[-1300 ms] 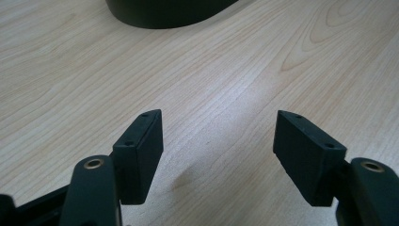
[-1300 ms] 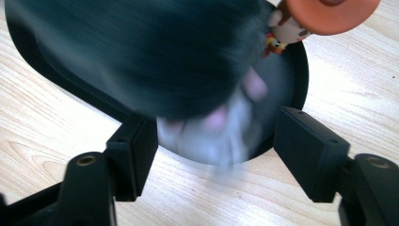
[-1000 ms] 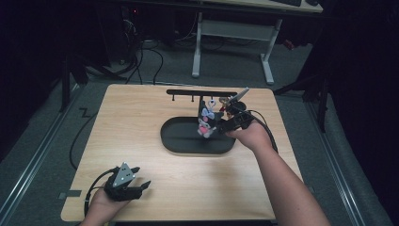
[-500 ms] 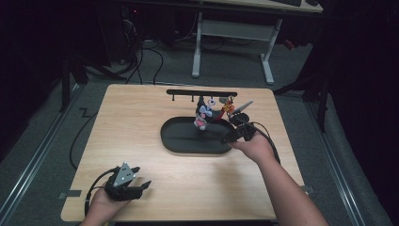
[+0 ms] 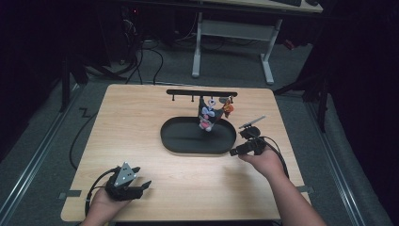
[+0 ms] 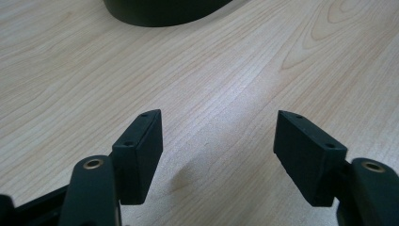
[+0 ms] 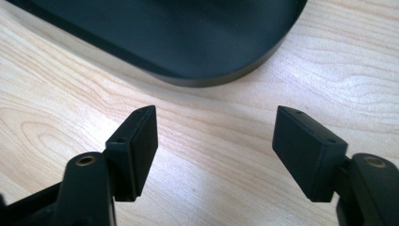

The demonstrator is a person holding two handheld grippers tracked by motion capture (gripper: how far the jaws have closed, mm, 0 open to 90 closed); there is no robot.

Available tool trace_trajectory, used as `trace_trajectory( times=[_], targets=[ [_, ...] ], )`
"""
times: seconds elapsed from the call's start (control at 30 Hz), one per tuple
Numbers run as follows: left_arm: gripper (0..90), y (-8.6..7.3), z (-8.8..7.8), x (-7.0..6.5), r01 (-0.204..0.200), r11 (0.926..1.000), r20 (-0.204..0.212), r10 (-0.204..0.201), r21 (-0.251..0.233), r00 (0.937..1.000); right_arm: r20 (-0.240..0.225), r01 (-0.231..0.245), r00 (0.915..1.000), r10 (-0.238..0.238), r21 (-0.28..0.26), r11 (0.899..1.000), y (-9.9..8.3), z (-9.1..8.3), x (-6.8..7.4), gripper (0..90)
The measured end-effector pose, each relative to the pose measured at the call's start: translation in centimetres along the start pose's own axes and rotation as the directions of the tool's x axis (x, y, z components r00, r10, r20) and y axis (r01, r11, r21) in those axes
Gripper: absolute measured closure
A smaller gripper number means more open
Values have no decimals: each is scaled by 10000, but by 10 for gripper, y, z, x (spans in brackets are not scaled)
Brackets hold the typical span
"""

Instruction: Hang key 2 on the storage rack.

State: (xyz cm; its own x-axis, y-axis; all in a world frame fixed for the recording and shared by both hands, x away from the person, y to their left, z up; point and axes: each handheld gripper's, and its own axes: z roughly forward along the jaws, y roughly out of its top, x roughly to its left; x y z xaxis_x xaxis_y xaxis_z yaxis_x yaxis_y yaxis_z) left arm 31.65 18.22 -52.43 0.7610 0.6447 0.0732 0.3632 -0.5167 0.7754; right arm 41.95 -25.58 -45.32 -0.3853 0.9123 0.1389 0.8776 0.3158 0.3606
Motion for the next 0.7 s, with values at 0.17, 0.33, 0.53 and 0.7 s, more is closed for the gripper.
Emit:
trace_trajectory(
  times=[0.17, 0.33, 0.53, 0.7],
  targets=[
    [335, 0, 1, 0, -10, 10000, 18, 10, 21, 10000, 190, 510, 9986, -494, -970, 9940, -25, 3, 4, 324],
    [335, 0, 3, -1, 8, 10000, 41, -8, 92, 10000, 286, 895, 9959, -856, -1925, 9772, -57, 10, 3, 334],
    [334, -2, 4, -1, 18, 9999, 55, -19, 153, 10000, 167, 604, 9982, -582, -3514, 9343, -101, 8, 0, 324],
    [334, -1, 6, -1, 193, 9997, -25, -192, 155, 9998, 262, 226, 9996, -98, -5517, 8337, -158, 1, -5, 323]
  ],
)
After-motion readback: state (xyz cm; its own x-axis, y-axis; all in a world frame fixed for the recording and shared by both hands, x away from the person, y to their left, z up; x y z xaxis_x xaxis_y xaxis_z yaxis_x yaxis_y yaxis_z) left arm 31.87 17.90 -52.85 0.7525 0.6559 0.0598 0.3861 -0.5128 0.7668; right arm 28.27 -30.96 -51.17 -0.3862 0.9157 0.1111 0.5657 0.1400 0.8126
